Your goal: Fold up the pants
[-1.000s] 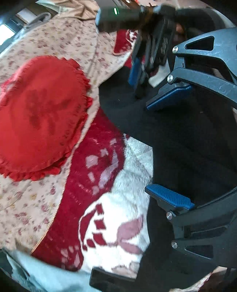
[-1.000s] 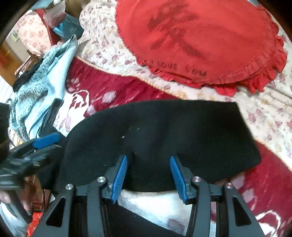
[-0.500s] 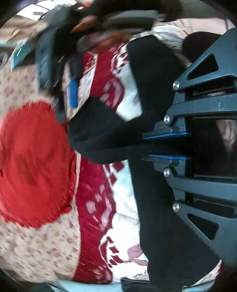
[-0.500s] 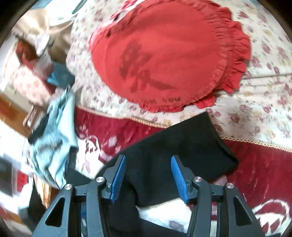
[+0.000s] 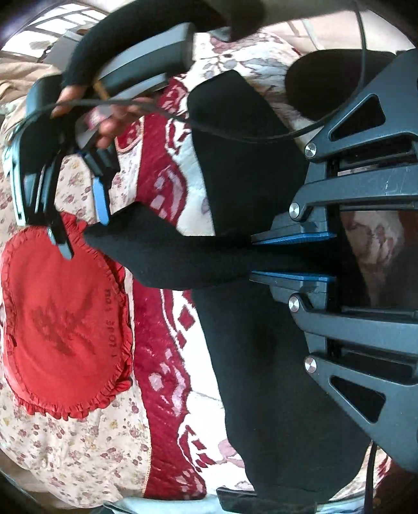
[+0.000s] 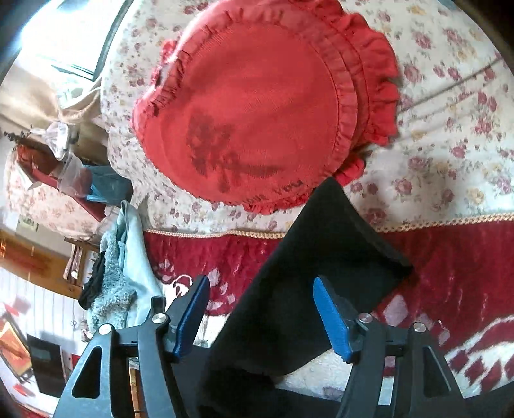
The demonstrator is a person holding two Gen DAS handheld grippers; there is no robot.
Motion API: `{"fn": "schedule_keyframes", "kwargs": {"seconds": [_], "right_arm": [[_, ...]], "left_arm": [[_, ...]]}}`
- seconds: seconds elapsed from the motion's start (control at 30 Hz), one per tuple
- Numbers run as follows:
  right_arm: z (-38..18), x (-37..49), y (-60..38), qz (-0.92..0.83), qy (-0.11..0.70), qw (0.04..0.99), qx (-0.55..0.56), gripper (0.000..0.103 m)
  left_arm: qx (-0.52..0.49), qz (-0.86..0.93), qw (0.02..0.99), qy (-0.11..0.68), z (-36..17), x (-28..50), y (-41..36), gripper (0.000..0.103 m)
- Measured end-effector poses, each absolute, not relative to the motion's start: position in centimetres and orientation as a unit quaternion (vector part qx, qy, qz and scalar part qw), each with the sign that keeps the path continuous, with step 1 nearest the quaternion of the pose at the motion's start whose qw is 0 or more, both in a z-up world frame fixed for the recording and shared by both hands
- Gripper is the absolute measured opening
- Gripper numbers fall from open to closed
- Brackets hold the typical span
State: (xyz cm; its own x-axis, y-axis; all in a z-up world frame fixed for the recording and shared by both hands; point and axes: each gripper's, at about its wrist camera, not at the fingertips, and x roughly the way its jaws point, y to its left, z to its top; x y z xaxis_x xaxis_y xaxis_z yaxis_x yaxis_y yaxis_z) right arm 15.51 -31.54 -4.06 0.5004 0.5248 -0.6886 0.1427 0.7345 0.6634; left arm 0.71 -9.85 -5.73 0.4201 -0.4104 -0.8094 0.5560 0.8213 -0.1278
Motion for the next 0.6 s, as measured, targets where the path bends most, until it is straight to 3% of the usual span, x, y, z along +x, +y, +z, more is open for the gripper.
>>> {"fn": "schedule_keyframes", "kwargs": {"seconds": [0.13,0.17,0.23,0.3,0.6], "right_arm": [[-5.3,15.7,-31.4,0.115,0.518,0.781,0.330,0.064],[-5.7,15.5,-31.4,0.110,0.525,0.779,0.324,0.059],[-6.1,14.5,-31.5,0.115,0.519,0.785,0.318,0.026],[-6.1,12.7,-31.7,0.118,0.508,0.801,0.294,0.014],[-0.6,1.6,-35.7,0.091,0.420,0.868,0.247,0.009]], "left_arm": [[0.082,-0.289,0.838,0.456,-5.9,0.2,-10.0,0.014],[0.078,-0.289,0.837,0.457,-5.9,0.2,-9.9,0.014],[0.073,-0.289,0.836,0.460,-5.9,0.1,-9.7,0.014],[0.067,-0.289,0.835,0.464,-6.0,-0.1,-9.4,0.014],[0.033,-0.288,0.837,0.465,-4.3,-0.9,-9.2,0.014]]}}
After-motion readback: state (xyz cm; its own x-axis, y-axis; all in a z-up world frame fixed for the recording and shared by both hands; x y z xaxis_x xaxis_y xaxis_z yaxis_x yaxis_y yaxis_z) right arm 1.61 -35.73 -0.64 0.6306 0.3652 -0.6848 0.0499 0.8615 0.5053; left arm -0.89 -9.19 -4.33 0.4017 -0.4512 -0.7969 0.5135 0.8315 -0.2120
